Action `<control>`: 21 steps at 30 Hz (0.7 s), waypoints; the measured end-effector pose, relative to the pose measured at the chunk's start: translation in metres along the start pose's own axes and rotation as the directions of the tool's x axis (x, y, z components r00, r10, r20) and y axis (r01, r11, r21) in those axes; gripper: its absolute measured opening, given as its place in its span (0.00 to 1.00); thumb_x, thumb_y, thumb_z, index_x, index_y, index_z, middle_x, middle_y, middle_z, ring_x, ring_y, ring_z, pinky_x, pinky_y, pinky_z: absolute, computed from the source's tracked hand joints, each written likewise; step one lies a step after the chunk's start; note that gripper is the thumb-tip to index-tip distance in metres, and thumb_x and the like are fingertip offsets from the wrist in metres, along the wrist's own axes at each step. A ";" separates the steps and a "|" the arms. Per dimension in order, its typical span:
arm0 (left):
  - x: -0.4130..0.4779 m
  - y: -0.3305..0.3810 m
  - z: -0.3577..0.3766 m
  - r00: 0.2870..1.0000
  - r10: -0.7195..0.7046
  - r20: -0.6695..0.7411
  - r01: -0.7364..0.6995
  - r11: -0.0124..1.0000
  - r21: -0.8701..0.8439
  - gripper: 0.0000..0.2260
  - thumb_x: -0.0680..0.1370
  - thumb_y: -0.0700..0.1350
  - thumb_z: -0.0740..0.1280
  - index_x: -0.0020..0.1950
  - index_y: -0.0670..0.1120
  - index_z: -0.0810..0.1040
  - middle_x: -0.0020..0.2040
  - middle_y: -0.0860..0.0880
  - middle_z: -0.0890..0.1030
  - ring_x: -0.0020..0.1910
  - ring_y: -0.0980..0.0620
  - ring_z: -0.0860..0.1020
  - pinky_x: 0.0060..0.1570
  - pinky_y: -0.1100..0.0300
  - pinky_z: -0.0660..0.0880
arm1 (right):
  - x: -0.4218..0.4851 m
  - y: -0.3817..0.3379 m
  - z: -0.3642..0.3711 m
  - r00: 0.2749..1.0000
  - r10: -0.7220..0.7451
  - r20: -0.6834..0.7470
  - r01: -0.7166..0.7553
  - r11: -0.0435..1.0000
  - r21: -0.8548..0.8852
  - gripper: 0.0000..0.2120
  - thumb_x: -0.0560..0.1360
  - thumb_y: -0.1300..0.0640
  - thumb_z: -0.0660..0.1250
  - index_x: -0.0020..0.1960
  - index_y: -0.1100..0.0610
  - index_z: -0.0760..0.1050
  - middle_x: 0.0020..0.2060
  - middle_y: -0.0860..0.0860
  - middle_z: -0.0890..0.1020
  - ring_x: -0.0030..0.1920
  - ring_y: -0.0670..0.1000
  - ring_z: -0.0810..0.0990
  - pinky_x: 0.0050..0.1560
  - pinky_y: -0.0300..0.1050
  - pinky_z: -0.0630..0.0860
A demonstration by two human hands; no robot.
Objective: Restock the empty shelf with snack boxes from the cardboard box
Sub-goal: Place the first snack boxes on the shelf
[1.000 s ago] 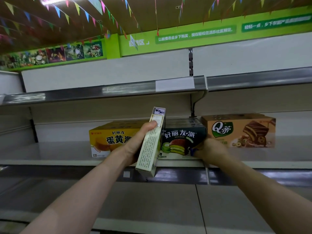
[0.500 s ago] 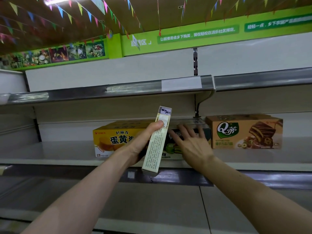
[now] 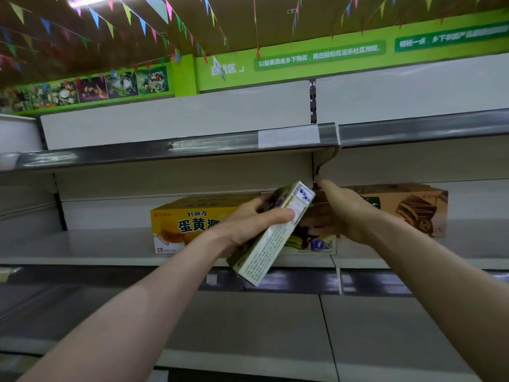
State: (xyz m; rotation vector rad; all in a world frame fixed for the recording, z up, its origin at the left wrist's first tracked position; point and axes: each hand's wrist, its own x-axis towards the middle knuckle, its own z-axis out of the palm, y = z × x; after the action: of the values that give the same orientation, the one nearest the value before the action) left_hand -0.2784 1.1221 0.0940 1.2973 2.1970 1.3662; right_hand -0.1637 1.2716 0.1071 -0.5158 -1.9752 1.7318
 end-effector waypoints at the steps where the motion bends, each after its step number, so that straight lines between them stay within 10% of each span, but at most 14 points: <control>1: 0.002 0.004 0.004 1.000 0.001 0.017 -0.002 1.000 0.027 0.34 0.69 0.61 0.72 0.72 0.59 0.65 0.50 0.53 0.82 0.48 0.54 0.82 0.47 0.58 0.77 | -0.003 -0.003 -0.003 0.996 0.053 0.072 -0.054 0.998 0.014 0.26 0.80 0.39 0.54 0.54 0.60 0.78 0.43 0.57 0.85 0.43 0.55 0.85 0.40 0.48 0.81; 5: 0.010 0.012 0.012 0.994 -0.023 0.107 -0.003 0.972 0.234 0.41 0.69 0.62 0.73 0.77 0.59 0.56 0.56 0.51 0.80 0.48 0.54 0.80 0.47 0.59 0.75 | -0.016 -0.004 -0.009 0.989 0.052 0.141 -0.048 0.998 -0.030 0.18 0.77 0.46 0.65 0.55 0.61 0.78 0.39 0.56 0.84 0.38 0.53 0.84 0.35 0.43 0.81; 9: 0.008 0.012 0.011 0.999 0.005 0.047 -0.018 0.963 0.270 0.48 0.64 0.71 0.69 0.79 0.56 0.55 0.74 0.51 0.67 0.68 0.50 0.70 0.67 0.53 0.69 | -0.017 0.008 -0.021 0.997 0.048 0.053 -0.052 0.995 0.084 0.12 0.77 0.59 0.66 0.57 0.65 0.74 0.41 0.61 0.83 0.39 0.56 0.85 0.36 0.47 0.82; 13: 0.001 -0.003 0.005 0.962 -0.061 -0.265 0.059 0.998 -0.015 0.30 0.76 0.58 0.67 0.75 0.50 0.65 0.71 0.48 0.72 0.64 0.49 0.73 0.65 0.50 0.70 | -0.019 0.020 -0.040 0.998 0.052 0.026 -0.057 0.969 0.242 0.05 0.78 0.62 0.64 0.51 0.64 0.73 0.44 0.63 0.82 0.42 0.58 0.85 0.42 0.51 0.83; 17: -0.004 -0.014 0.005 0.952 -0.284 -0.114 0.226 0.903 -0.365 0.20 0.78 0.43 0.68 0.70 0.47 0.70 0.57 0.43 0.82 0.55 0.43 0.81 0.58 0.42 0.77 | -0.017 0.029 -0.049 0.997 0.024 0.067 -0.044 0.949 0.311 0.05 0.77 0.65 0.64 0.51 0.66 0.74 0.52 0.67 0.81 0.51 0.62 0.83 0.48 0.55 0.82; 21: -0.001 0.001 0.006 0.964 -0.217 -0.153 0.127 0.882 -0.453 0.28 0.75 0.34 0.70 0.73 0.47 0.65 0.54 0.43 0.81 0.52 0.43 0.81 0.48 0.46 0.79 | -0.011 0.025 -0.046 0.996 -0.045 0.074 0.021 0.955 0.296 0.09 0.77 0.66 0.64 0.57 0.65 0.72 0.53 0.65 0.81 0.52 0.61 0.82 0.48 0.53 0.82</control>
State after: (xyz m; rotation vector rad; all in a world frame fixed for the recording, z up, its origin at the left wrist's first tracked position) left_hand -0.2741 1.1250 0.0914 0.8098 1.8965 1.8461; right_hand -0.1285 1.3067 0.0861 -0.3119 -1.7203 2.0077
